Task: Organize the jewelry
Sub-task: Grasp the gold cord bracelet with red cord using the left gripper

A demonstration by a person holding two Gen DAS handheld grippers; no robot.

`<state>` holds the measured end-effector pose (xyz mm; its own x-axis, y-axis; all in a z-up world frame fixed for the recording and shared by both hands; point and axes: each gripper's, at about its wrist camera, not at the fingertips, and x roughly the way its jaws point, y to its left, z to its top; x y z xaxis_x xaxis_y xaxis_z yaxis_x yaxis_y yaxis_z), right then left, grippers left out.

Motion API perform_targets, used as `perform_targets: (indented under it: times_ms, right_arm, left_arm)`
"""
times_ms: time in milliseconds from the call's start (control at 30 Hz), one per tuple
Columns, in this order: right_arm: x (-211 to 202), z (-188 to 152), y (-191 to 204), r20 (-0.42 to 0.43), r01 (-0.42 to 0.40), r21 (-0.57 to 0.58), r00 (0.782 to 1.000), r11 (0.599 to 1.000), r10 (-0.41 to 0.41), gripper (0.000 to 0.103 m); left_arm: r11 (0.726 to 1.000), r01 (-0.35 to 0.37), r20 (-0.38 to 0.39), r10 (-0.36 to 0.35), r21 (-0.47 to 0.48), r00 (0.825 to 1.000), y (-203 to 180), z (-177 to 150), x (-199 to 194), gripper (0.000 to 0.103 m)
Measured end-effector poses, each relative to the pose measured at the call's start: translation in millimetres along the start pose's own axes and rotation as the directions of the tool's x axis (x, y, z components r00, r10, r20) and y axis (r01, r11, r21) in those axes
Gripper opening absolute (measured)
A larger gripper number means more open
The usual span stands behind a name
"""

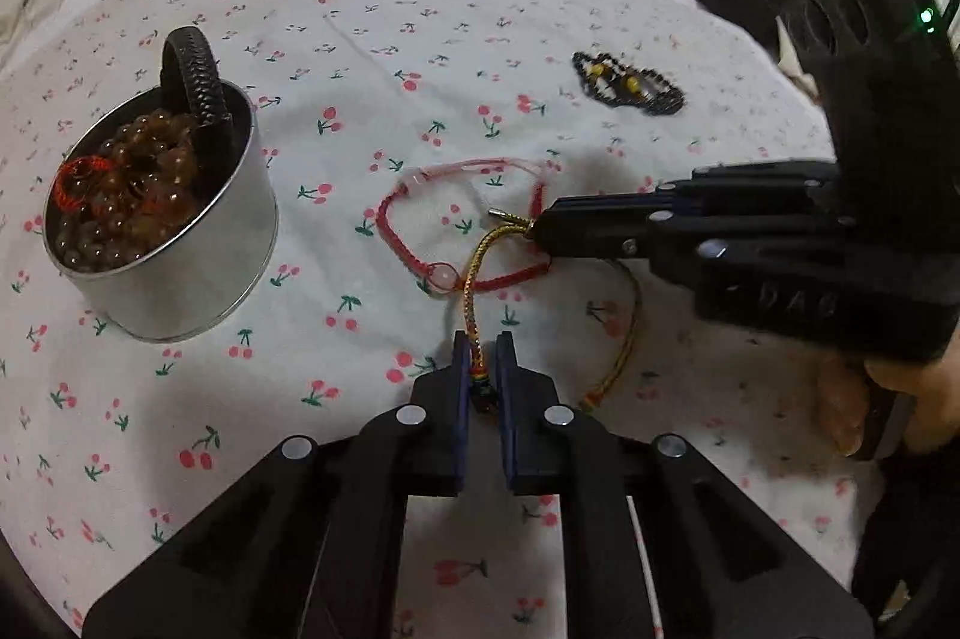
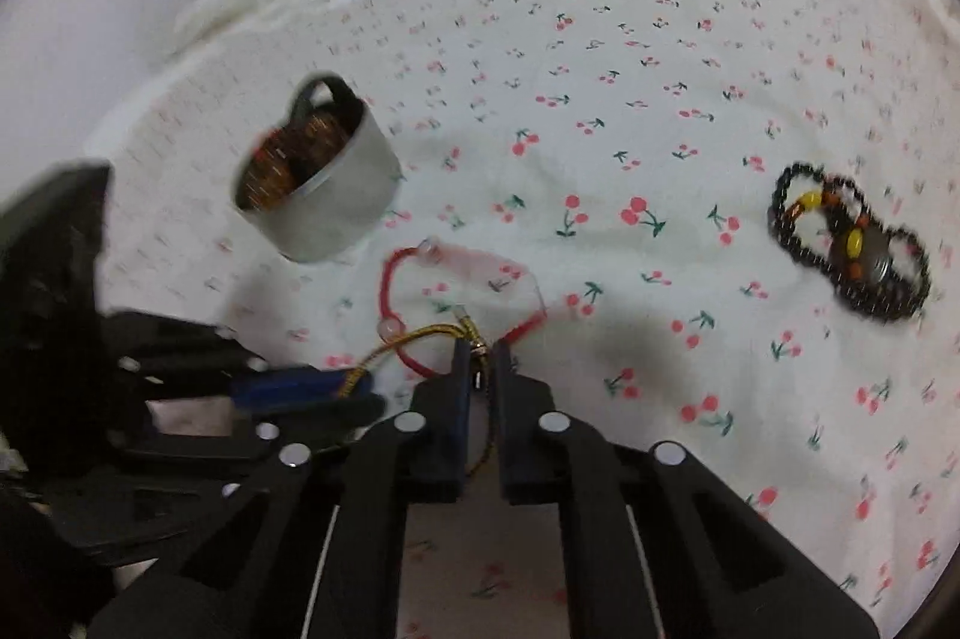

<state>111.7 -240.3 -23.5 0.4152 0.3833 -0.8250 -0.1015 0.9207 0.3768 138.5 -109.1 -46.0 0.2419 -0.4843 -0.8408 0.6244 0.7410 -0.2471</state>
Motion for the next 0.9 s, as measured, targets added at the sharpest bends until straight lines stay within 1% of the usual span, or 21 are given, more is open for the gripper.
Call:
perform_targets:
  times_ms: [33,100,167,233,300,367,433,500,567,600,633,667,700,767,800,833,867,900]
  right_arm:
    - [-3,0,-3,0.009,-0.027,0.024,1.0,0.999,0.026,0.007]
    - [-14,-1,-12,0.038,-0.111,0.087,0.993,0.99,0.108,0.006]
    - [-23,-1,-17,0.066,-0.165,0.125,0.985,0.978,0.158,0.006]
    - [-25,1,-17,0.081,-0.195,0.136,0.979,0.971,0.185,0.006]
    - [-29,2,-16,0.117,-0.24,0.153,0.968,0.959,0.224,0.006]
    - [-31,6,-10,0.128,-0.253,0.139,0.963,0.958,0.236,0.006]
    - [-33,8,-7,0.141,-0.29,0.136,0.952,0.947,0.271,0.006]
    - [-31,10,3,0.113,-0.271,0.099,0.959,0.958,0.26,0.006]
    - [-23,11,4,0.077,-0.27,0.096,0.962,0.958,0.263,0.006]
    - [-17,11,5,0.065,-0.203,0.101,0.978,0.974,0.197,0.014]
    - [-14,11,5,0.056,-0.145,0.088,0.988,0.985,0.141,0.042]
    - [-10,12,7,0.061,-0.07,0.074,0.996,0.995,0.066,0.057]
    - [-8,13,9,0.078,-0.038,0.064,0.996,0.997,0.033,0.064]
    - [3,15,16,0.051,-0.02,0.024,0.999,1.0,0.019,0.063]
    - [9,13,23,0.043,0.017,-0.021,0.999,1.0,-0.016,0.057]
    - [16,11,29,0.03,0.074,-0.062,0.997,0.995,-0.072,0.041]
    - [25,7,36,0.002,0.139,-0.116,0.99,0.983,-0.139,0.029]
    - [29,4,40,-0.01,0.148,-0.136,0.988,0.98,-0.151,0.008]
  left_arm:
    - [1.0,0.008,0.009,-0.008,0.0,1.0,0,-1,-5,0.008]
    - [1.0,0.024,0.034,-0.024,-0.007,0.999,1,-1,-18,0.008]
    - [1.0,0.028,0.061,-0.028,-0.01,0.998,3,-1,-31,0.008]
    - [0.999,0.038,0.076,-0.036,-0.021,0.996,5,1,-37,0.008]
    - [0.999,0.032,0.084,-0.029,-0.035,0.996,11,-1,-44,0.008]
    - [0.998,0.026,0.091,-0.021,-0.051,0.996,17,0,-48,0.008]
    - [0.997,0.027,0.097,-0.021,-0.066,0.995,24,-1,-52,0.008]
    - [0.997,0.025,0.098,-0.018,-0.074,0.995,27,0,-51,0.008]
    - [0.997,0.02,0.085,-0.014,-0.069,0.996,27,0,-49,0.008]
    - [0.998,0.018,0.074,-0.013,-0.064,0.997,26,0,-46,0.008]
    - [0.998,0.011,0.062,-0.007,-0.056,0.998,25,-1,-44,0.008]
    - [0.999,0.004,0.054,-0.001,-0.053,0.999,25,-1,-42,0.008]
    - [0.999,0.002,0.039,0.001,-0.052,0.999,26,-3,-39,0.008]
    - [0.998,-0.011,0.029,0.012,-0.056,1.0,28,-5,-38,0.008]
    - [0.998,-0.012,0.022,0.013,-0.063,1.0,31,-6,-37,0.008]
    - [0.998,-0.01,0.018,0.012,-0.066,1.0,33,-7,-36,0.008]
    - [0.997,-0.016,0.013,0.016,-0.071,1.0,35,-7,-36,0.008]
    - [0.997,-0.017,0.009,0.017,-0.075,1.0,37,-8,-36,0.008]
